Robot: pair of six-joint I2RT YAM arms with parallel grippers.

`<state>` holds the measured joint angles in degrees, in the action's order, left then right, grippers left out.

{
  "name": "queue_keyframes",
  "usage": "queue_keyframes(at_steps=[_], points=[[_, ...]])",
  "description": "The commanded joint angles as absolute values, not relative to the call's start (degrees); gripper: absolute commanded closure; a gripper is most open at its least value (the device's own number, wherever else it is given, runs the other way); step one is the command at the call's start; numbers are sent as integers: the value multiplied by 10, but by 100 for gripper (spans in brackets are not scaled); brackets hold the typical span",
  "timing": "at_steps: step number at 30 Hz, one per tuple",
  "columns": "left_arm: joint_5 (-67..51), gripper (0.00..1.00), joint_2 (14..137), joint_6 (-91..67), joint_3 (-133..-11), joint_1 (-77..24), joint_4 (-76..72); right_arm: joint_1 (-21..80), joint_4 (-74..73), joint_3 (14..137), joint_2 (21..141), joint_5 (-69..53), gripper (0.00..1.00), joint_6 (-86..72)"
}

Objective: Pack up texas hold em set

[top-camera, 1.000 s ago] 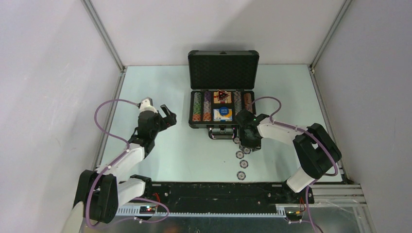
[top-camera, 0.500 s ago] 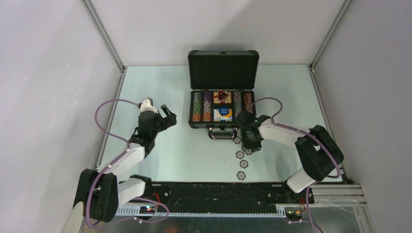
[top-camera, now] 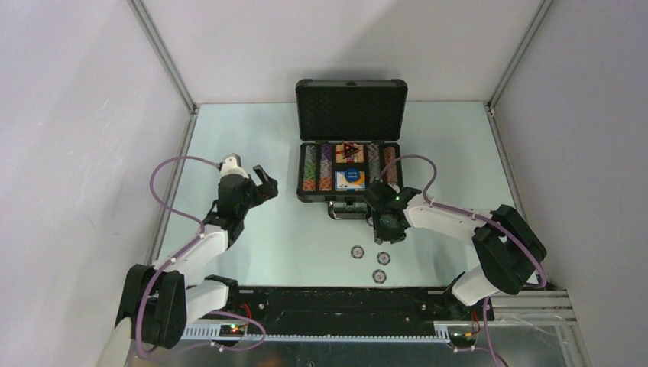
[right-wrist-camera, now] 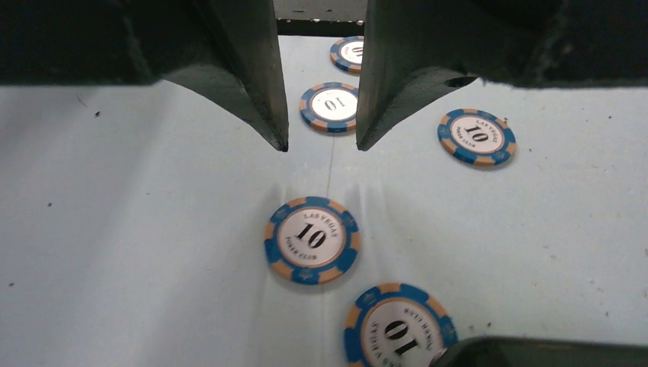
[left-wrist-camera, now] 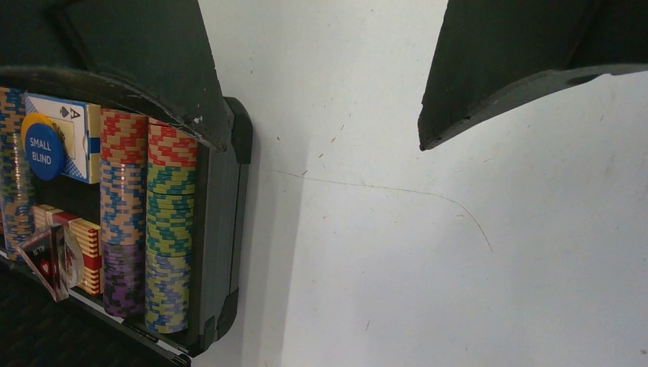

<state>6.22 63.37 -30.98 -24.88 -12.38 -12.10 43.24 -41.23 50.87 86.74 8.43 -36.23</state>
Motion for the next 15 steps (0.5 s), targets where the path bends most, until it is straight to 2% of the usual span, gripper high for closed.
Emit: queue_keyframes(at_steps=[1, 5, 8, 15], points=[[60, 2, 635, -299, -270, -129, -145, 450, -407, 527, 874, 91, 57, -382], [59, 2, 634, -300, -269, -129, -145, 448, -404, 532, 866, 110, 50, -386], [58, 2, 635, -300, -269, -129, -145, 432, -407, 543, 870, 116, 39, -383], [60, 2, 632, -299, -268, -128, -146, 391, -386, 562, 922, 105, 36, -360]])
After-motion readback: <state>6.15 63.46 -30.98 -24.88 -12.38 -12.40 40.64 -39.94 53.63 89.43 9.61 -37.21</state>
